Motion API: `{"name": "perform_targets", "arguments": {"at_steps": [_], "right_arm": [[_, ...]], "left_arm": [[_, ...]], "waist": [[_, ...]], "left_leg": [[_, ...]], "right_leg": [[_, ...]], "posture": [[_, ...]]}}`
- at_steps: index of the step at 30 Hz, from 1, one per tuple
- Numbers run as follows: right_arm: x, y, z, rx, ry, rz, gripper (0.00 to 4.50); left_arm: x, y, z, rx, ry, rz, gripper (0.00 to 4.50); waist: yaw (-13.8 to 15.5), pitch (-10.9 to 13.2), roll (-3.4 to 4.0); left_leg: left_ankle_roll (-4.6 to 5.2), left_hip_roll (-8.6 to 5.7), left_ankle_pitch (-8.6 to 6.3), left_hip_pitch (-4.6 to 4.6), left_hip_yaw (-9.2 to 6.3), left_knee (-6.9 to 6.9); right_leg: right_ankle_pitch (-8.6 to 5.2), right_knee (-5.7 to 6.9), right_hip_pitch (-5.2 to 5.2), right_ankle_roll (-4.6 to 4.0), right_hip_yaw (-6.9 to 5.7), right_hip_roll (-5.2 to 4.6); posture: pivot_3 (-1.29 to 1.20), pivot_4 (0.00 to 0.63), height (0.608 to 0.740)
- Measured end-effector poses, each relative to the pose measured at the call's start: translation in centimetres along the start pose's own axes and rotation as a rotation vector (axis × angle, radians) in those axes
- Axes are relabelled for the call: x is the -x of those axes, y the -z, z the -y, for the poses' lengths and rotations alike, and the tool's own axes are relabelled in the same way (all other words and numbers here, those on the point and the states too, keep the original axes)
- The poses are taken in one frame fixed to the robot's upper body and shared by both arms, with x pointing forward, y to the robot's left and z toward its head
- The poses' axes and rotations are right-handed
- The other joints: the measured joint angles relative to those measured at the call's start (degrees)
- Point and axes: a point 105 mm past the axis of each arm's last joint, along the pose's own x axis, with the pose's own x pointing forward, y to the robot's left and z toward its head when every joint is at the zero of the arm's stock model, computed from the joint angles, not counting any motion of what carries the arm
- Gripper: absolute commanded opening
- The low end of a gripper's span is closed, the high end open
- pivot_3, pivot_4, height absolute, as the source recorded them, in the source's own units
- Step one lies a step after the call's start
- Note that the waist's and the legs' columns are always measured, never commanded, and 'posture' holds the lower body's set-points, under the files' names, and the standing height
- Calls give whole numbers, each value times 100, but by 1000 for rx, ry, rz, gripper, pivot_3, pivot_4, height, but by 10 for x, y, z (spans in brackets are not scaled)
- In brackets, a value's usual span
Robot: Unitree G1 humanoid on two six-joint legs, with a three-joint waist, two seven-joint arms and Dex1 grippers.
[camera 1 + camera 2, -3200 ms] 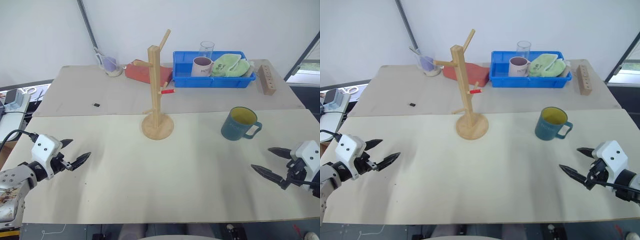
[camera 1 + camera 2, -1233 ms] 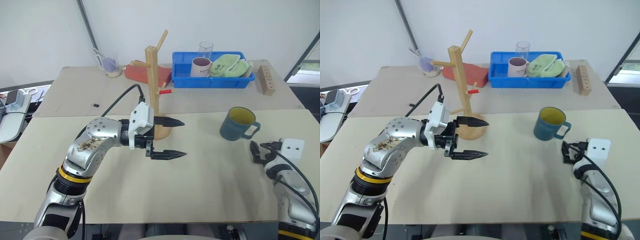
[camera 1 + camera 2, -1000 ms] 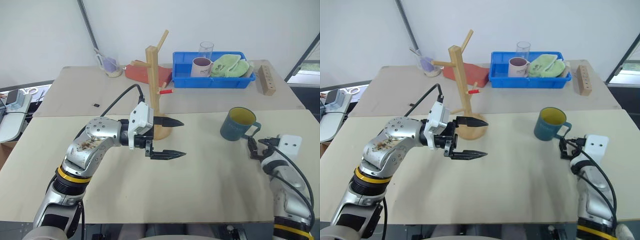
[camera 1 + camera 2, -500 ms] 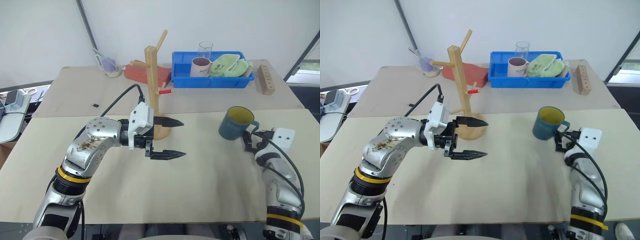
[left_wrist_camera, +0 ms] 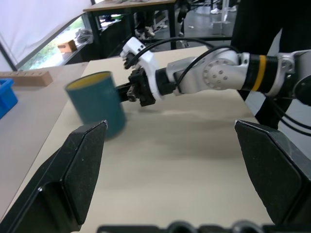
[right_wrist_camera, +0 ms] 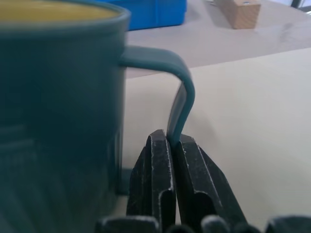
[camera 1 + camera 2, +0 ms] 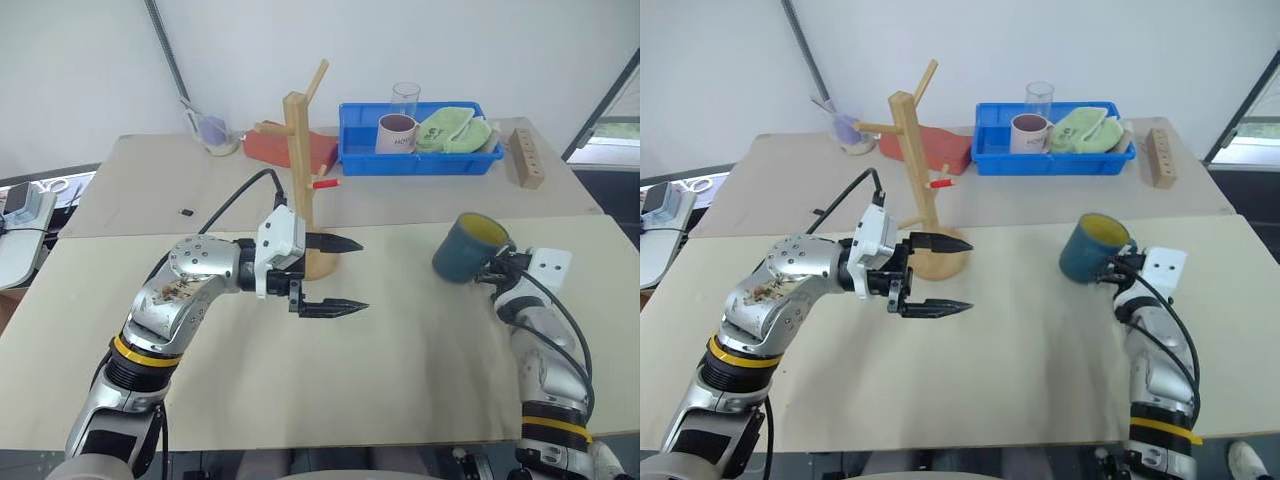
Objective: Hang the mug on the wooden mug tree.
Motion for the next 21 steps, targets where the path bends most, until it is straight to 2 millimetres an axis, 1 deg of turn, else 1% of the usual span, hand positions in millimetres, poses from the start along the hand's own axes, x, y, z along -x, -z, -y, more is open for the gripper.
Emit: {"name": "perform_targets", "arguments": {"at_steps": [1,3,6,8,9,11,12,14,16,21], "right_arm": [[0,-3,-2,12,-14,9,34],[1,-20,-13,85,-76,51,34],[4,-62,-43,292,-257,154,34],[9,-89,-74,449,-415,222,34],[13,-98,-90,534,-498,243,34],[25,-117,-131,789,-728,295,34],[31,-125,-144,870,-800,324,34],[38,-135,-164,979,-908,366,34],[40,-139,-181,1073,-1004,379,34],[31,-151,-198,1201,-1097,392,34]], "left_arm": [[3,2,-1,7,-16,-2,4500],[11,3,-2,29,-58,6,4500],[29,4,2,63,-116,-3,4500],[41,6,6,93,-164,-5,4500],[47,8,9,115,-186,-1,4500],[63,12,11,174,-279,38,4500],[69,12,10,190,-321,62,4500],[80,12,8,207,-389,96,4500],[89,12,6,215,-438,107,4500],[94,10,6,203,-461,90,4500]], "waist": [[-8,0,1],[-32,0,7],[-60,1,12],[-72,1,11],[-72,2,11],[-96,10,19],[-83,14,12],[-36,22,-4],[1,27,-12],[55,22,-4]], "left_leg": [[1,0,1,-6,0,0],[6,2,4,-10,-1,-1],[6,16,4,1,-3,-2],[6,45,3,9,-1,0],[5,47,3,16,-1,0],[6,55,1,28,8,-7],[6,59,1,30,7,-7],[-20,64,-15,29,6,-7],[-25,63,-18,19,9,-6],[-33,61,-20,0,22,-3]], "right_leg": [[1,5,2,2,5,2],[11,11,-1,19,13,9],[5,12,-3,9,29,30],[-2,6,-9,-6,33,59],[-5,7,-16,-11,33,60],[-8,6,-14,-17,33,59],[-10,6,-15,-21,25,59],[-11,3,-14,-23,14,59],[-11,-5,-15,-25,13,56],[-3,-12,-17,-35,15,53]], "posture": [[0,150,740],[0,150,740],[0,150,740],[0,150,740],[0,150,740],[0,150,740],[0,150,740],[0,150,740],[0,150,740],[0,150,740]]}}
